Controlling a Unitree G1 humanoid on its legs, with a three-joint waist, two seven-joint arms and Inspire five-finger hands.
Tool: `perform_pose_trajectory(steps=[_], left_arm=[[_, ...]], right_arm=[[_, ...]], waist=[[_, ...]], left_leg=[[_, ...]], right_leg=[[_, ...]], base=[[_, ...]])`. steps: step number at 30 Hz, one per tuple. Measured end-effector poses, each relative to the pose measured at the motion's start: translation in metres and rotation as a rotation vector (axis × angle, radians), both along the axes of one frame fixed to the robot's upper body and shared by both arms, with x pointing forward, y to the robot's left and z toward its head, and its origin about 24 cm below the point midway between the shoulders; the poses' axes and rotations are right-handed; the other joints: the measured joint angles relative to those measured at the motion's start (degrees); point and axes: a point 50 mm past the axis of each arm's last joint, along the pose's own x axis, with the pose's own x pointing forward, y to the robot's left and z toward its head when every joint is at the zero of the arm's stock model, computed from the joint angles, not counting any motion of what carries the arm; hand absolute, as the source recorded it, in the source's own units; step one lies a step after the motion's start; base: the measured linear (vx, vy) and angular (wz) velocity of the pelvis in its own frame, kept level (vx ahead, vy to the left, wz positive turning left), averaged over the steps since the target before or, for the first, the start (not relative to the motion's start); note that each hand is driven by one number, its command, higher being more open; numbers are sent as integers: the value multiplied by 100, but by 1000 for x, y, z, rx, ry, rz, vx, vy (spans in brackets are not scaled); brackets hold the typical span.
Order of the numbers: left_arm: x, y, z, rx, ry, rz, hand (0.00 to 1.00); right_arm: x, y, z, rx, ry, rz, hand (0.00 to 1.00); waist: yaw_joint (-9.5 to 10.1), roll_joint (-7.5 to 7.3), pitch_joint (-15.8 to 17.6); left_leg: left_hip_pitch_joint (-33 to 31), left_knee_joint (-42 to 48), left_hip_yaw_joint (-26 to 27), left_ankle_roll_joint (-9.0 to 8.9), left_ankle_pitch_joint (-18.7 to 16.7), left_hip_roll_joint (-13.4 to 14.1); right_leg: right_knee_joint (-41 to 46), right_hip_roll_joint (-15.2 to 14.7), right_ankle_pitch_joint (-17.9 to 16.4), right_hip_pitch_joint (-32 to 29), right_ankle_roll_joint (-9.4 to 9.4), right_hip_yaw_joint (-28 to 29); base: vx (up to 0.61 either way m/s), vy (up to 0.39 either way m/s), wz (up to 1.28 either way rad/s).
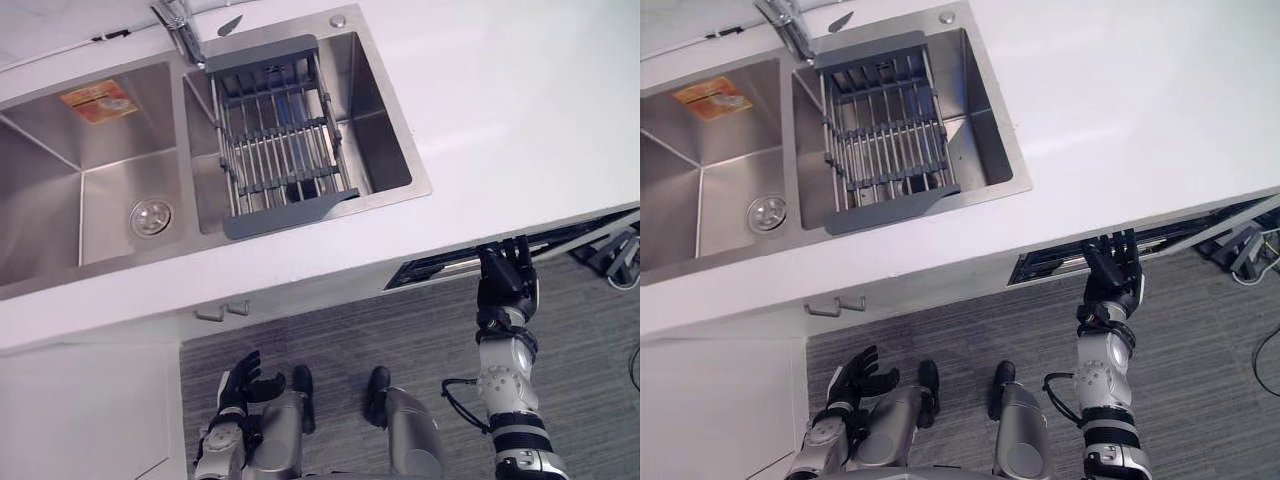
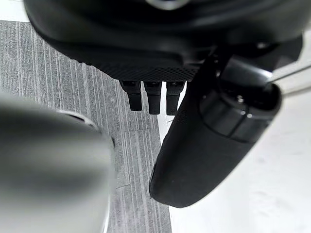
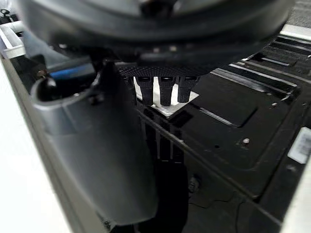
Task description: Walk over to the sink, pick up the cup, carry it to the dishwasher, place the cup inside the dishwasher, then close the dishwasher door
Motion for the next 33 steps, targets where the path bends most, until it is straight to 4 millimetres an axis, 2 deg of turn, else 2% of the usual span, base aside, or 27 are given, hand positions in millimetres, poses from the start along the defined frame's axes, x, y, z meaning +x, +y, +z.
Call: perform_pose_trajectory(steps=[7,9,12,14,17,19,22,28,33], left_arm=[[-3,-1,-2,-3,9,2,90],[-7,-2,-6,-7,35,2,90],[-20,-2,-14,-12,97,5,90],[-29,-1,-18,-11,127,11,90],[-32,1,-20,-7,141,12,90],[-33,6,-20,5,149,12,90],[-36,13,-20,27,158,11,90],[-47,22,-22,59,192,2,90],[-50,23,-23,74,207,-16,90]], right_arm=[[-2,-5,-4,-3,22,-20,90],[-8,-5,-11,-44,60,-14,90],[-25,-8,-27,-153,181,23,90],[-41,-1,-47,-262,310,112,90],[-58,11,-68,-331,427,215,90],[-77,23,-93,-368,565,291,90],[-102,32,-116,-408,703,357,90],[-140,37,-149,-481,928,481,90],[-165,39,-166,-498,1065,554,90]], waist=[[-32,61,-66],[-45,69,-203],[-72,77,-512],[-72,60,-737],[-88,45,-828],[-129,3,-852],[-141,-87,-917],[-175,-309,-1183],[-172,-341,-1247]], left_leg=[[56,-189,-133,-18,167,-10],[57,-233,-182,-86,241,-13],[244,-445,-311,-119,299,-21],[417,-666,-346,-140,359,-21],[574,-848,-369,-143,410,-29],[725,-947,-407,-132,421,-61],[855,-1024,-432,-128,423,-86],[1131,-1162,-621,-73,461,-236],[1307,-1361,-744,-2,532,-282]], right_leg=[[-99,3,11,86,-19,-153],[-151,9,50,107,-51,-195],[-388,52,82,380,-28,-328],[-623,104,144,572,-10,-371],[-840,146,233,763,22,-406],[-1051,168,307,987,66,-447],[-1318,180,418,1196,119,-455],[-1811,185,635,1629,216,-468],[-1952,173,728,1806,254,-545]], base=[[-3,-17,11],[42,-6,12],[88,3,20],[89,16,8],[67,25,4],[52,46,8],[44,45,1],[31,49,0],[-24,25,8]])
